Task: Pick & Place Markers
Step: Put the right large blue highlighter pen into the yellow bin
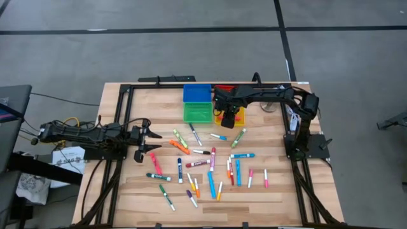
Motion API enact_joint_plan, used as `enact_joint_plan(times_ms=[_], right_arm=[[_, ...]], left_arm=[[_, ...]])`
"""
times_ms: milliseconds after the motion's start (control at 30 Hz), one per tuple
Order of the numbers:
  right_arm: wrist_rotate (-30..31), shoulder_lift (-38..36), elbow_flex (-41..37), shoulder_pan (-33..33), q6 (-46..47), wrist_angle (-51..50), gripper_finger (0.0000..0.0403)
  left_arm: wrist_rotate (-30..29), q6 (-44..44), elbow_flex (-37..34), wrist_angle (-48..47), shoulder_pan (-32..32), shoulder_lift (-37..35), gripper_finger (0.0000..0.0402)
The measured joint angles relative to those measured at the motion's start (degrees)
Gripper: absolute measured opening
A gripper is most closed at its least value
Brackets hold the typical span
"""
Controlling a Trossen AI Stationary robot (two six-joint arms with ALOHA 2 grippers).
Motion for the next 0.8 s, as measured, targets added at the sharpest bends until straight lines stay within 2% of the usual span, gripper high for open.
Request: enact_joint_plan(times_ms=[500, 800], right_arm=[[-0.4, 0.0, 15.1, 2.2, -2.2, -8.0, 0.0123], [-0.7, 0.0, 17.6, 7.0, -2.2, -12.2, 0.0123]], left_arm=[[0.0, 0.0, 0.0, 0.0, 0.0, 0.0, 0.0178], [0.0, 0.0, 0.0, 0.0, 0.0, 0.0, 0.0178]])
